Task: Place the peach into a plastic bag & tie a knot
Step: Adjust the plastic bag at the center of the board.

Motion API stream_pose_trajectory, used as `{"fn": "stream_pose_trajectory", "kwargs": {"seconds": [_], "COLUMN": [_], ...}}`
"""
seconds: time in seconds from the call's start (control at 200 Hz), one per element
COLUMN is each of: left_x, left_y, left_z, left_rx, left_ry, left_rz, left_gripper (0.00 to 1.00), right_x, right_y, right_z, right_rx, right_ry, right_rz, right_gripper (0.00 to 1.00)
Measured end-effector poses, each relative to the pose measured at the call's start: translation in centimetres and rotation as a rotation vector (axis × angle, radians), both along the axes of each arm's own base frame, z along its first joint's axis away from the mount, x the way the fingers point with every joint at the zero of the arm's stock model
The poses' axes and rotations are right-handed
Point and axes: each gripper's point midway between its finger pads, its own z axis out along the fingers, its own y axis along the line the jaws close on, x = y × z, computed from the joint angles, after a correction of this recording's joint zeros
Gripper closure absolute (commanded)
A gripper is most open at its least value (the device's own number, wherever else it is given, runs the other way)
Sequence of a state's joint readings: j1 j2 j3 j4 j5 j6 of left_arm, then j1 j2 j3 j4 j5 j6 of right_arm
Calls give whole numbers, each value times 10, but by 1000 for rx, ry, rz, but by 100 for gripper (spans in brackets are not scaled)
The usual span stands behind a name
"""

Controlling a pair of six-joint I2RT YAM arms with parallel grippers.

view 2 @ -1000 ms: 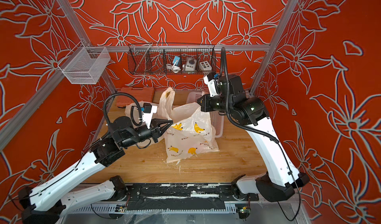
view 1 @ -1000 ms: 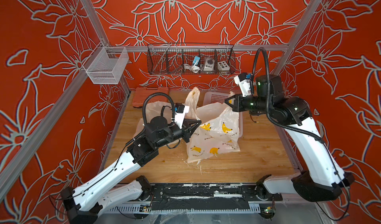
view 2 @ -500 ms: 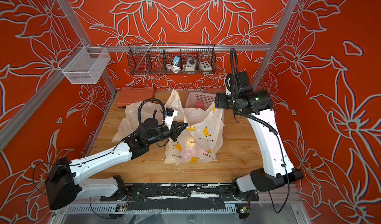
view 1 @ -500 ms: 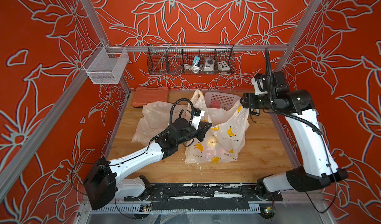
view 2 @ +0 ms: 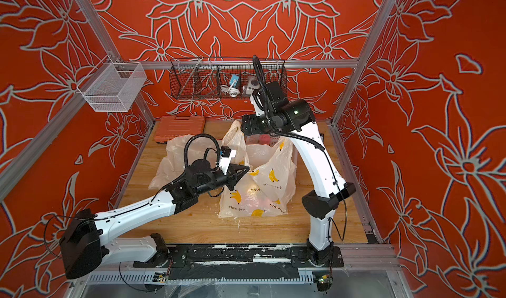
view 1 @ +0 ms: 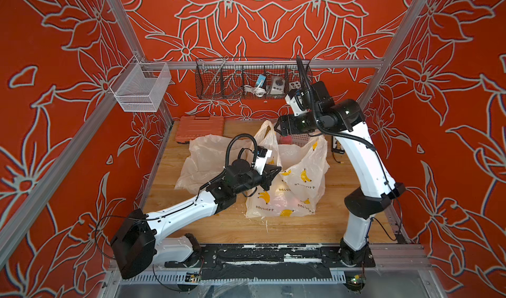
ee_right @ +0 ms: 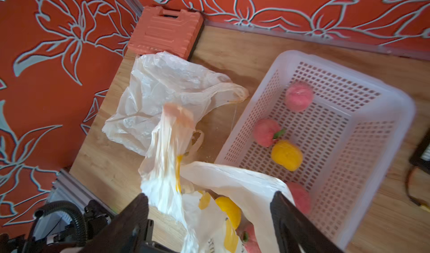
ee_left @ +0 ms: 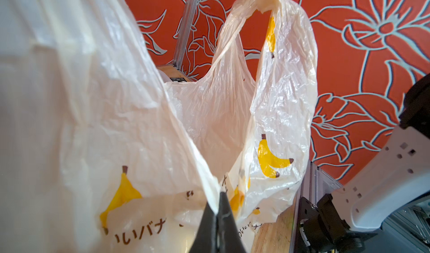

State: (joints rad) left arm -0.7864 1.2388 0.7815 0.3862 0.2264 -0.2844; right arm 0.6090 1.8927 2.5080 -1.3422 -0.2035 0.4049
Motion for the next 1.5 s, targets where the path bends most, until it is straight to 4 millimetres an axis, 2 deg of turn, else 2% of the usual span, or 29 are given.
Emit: {"fn": "stream_pose_trajectory", "kwargs": {"seconds": [0.135,0.195,0.3,0.35,0.425,0.48,0.55,0.635,0.741,0.801,0.851,0.936,1.076,1.136,1.271,1.501], "left_x": [-1,-2,-2,-4,-8,-13,-17,-20,-24,-25,-23,-15,23,32,27,33], "left_y": [-1,-1,-1,0,6,15,29,47,67,74,78,86,106,97,67,46], "left_z": [0,0,-1,-2,-6,-6,8,46,100,126,137,138,130,126,125,135], "left_rx": [1,2,8,22,67,109,158,152,100,76,71,84,69,50,-14,-86], "left_ry": [-2,-3,-8,-11,-11,-2,-14,-50,-113,-162,-199,-230,-194,-178,-169,-238], "left_rz": [-8,-12,-18,-21,-18,-8,22,75,142,167,191,214,239,190,19,-77], "left_gripper": [100,100,99,83,57,39,28,22,2,1,1,1,1,1,1,1], "right_x": [7,10,15,17,18,15,12,4,-6,-11,-15,-22,-32,-34,-37,-46], "right_y": [22,30,42,47,49,50,49,46,40,38,37,35,33,34,37,49], "right_z": [-14,-17,-17,-14,-8,0,12,27,46,56,61,65,65,65,65,71], "right_rx": [54,78,118,135,151,170,198,222,251,267,279,289,299,307,320,370], "right_ry": [65,84,98,90,74,56,34,6,-34,-52,-61,-65,-48,-47,-40,-21], "right_rz": [32,43,62,75,90,105,122,137,152,160,168,183,205,214,230,275], "right_gripper": [23,31,74,84,92,94,95,96,98,99,99,99,100,100,100,100]}}
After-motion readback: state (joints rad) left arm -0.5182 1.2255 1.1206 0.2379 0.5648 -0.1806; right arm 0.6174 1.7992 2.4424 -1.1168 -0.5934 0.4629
